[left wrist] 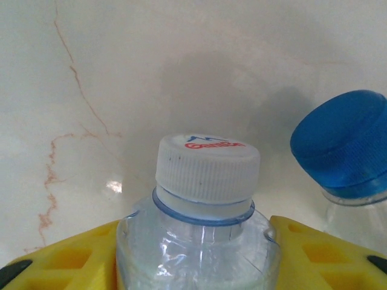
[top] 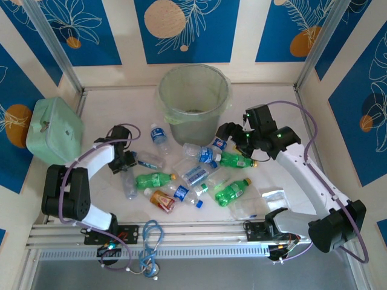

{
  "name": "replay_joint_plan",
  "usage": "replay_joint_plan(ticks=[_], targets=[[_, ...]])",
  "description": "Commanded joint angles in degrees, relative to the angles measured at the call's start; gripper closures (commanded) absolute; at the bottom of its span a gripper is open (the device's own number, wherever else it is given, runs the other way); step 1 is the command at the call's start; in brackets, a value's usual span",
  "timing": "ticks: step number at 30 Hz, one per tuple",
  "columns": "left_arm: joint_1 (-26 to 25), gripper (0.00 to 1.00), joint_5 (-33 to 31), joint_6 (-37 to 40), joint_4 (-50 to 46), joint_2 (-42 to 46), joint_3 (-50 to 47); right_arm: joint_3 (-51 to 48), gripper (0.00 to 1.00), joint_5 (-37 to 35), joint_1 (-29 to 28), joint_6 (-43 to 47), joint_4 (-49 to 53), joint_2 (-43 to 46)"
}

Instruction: Put the plastic bottles in the bin

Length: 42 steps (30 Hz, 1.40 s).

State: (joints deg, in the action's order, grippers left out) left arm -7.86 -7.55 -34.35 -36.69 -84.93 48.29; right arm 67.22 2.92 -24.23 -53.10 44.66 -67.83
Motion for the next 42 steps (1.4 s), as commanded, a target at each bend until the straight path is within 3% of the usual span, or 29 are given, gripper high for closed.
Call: replay_joint_plan(ticks=[1,8,13,18,24,30,42], targets=[[1.0,0.56,0.2,0.5,-4.5,4.2,3.9,3.9,0.11,-0.1,-1.8,2.5,-0.1,0.3],[1.0,0.55,2.9,-0.8,-8.4,11.6,18.9,11.0,0.11,3.5,-7.9,7.4,-3.2,-1.4],[1.0,0.55,12.8,-5.0,-1.9,13.5,27.9,17.4,0.11,7.3,-12.7,10.2,-4.9,-5.2],[0.8,0.57,30.1,-14.8,15.9,13.4,29.5,24.1,0.11,9.0,-15.8,13.3,-5.0,-9.1],[0.1,0.57,41.7,-34.5,42.5,11.8,26.3,31.6,0.08,10.4,-15.8,15.8,-4.3,-13.2],[-3.6,0.56,45.2,-47.5,62.7,8.7,25.2,37.3,0.07,12.6,-15.4,16.5,-4.5,-17.4],[-11.4,0.56,47.3,-56.3,77.3,1.1,27.7,43.3,0.05,13.5,-13.2,17.5,-4.4,-21.5]])
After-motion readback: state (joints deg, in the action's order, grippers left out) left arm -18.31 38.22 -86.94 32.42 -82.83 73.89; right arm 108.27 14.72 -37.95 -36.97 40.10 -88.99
